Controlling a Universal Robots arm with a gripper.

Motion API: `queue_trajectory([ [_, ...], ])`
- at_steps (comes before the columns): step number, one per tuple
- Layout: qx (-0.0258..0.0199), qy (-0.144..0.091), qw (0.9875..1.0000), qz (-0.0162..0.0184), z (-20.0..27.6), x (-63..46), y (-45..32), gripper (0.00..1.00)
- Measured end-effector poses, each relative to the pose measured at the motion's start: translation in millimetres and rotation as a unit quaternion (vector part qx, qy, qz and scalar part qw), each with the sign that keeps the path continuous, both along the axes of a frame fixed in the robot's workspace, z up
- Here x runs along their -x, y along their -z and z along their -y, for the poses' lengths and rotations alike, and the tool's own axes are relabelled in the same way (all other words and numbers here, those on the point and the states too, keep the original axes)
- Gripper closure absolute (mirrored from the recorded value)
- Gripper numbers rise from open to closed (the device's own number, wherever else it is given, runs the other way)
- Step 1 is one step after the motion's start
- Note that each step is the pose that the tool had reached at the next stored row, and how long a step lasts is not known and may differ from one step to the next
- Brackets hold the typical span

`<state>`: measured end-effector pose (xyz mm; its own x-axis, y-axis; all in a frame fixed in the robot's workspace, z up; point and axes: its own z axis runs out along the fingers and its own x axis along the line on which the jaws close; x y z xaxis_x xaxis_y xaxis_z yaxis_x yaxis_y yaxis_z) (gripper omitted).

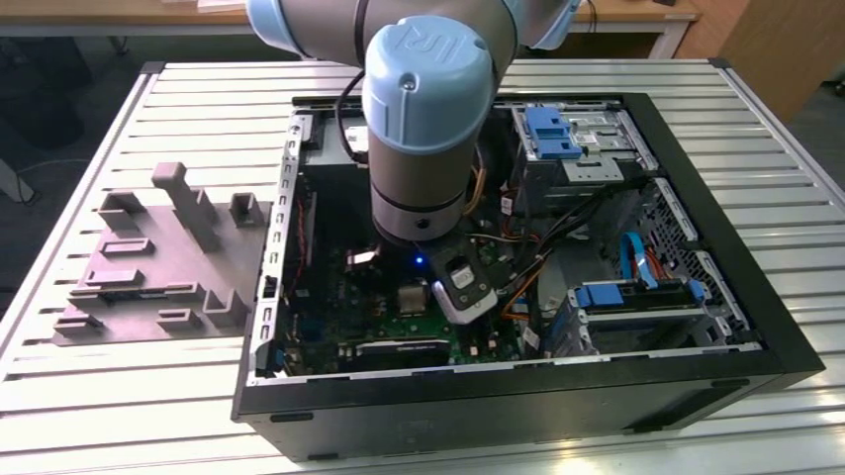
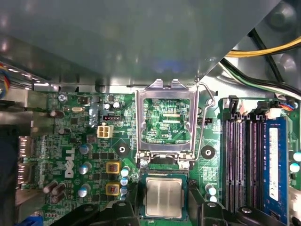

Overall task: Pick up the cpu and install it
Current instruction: 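Place the cpu into insertion slot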

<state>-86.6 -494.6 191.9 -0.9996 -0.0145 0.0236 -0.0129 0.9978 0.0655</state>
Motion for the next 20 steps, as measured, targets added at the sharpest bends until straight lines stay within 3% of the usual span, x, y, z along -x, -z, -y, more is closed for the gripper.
queue_trajectory([
  [6, 0.0001, 0.0, 1.0, -0.0001, 0.0, -0.2, -2.8, 0.49],
  [20, 0.0004, 0.0, 1.0, -0.0002, 0.1, -1.9, 3.0, 0.49],
])
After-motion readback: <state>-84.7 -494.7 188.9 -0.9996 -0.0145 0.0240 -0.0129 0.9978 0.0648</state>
